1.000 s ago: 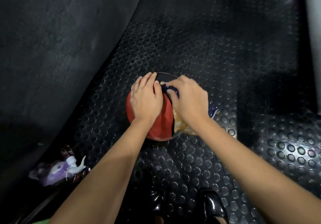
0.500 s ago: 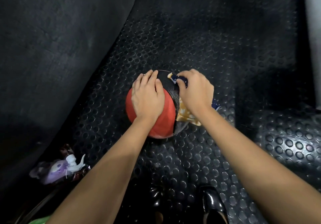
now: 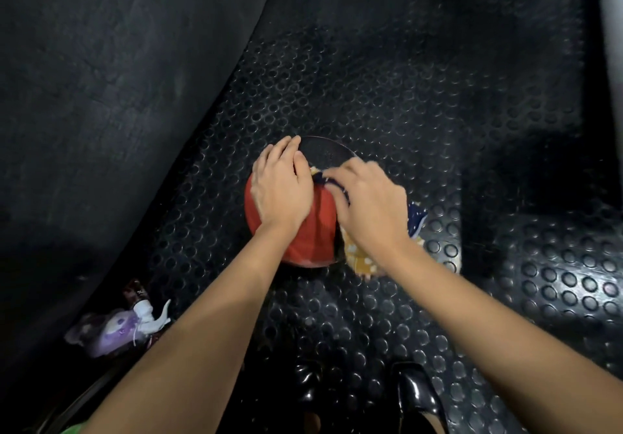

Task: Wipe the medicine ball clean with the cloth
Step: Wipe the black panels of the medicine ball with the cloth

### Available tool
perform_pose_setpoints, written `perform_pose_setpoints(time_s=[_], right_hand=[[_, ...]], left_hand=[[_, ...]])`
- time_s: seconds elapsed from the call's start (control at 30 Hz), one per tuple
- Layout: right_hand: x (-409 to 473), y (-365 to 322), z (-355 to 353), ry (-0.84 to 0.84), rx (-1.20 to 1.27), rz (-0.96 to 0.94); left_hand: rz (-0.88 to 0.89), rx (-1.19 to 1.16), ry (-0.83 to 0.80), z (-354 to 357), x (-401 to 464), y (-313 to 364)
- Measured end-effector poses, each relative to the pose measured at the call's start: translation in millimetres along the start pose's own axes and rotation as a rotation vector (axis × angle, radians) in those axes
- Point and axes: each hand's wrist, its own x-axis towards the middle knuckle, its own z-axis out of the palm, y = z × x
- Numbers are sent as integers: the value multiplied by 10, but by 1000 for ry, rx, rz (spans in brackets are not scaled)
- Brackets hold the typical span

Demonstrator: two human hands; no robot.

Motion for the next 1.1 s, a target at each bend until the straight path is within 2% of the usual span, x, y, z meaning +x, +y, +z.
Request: perform_pose_setpoints(time_s=[0.13, 0.3, 0.43, 0.6, 0.73, 0.87, 0.9, 1.0, 1.1], right_hand=[[249, 122, 1, -34, 12, 222], [11, -29, 7, 16, -8, -7], [246, 71, 10, -21, 15, 203], [-55, -44, 37, 35, -1, -30], [121, 20, 16, 54, 95, 219], [-102, -71, 63, 70, 13, -10], [-68, -5, 52, 52, 14, 9], [52, 89, 29, 56, 87, 236], [-151, -38, 54, 56, 51, 83]], left_hand=[[-16, 5, 24, 20, -56, 35], [-5, 5, 20, 3, -26, -4], [-31, 8, 27, 21, -49, 37], [-59, 0, 9, 6, 19, 23], [-98, -11, 14, 20, 16, 49], [-106, -22, 16, -2, 27, 7], [-99, -25, 13, -6, 17, -1], [-105, -27, 37, 21, 4, 21], [-92, -23, 63, 35, 16, 2]])
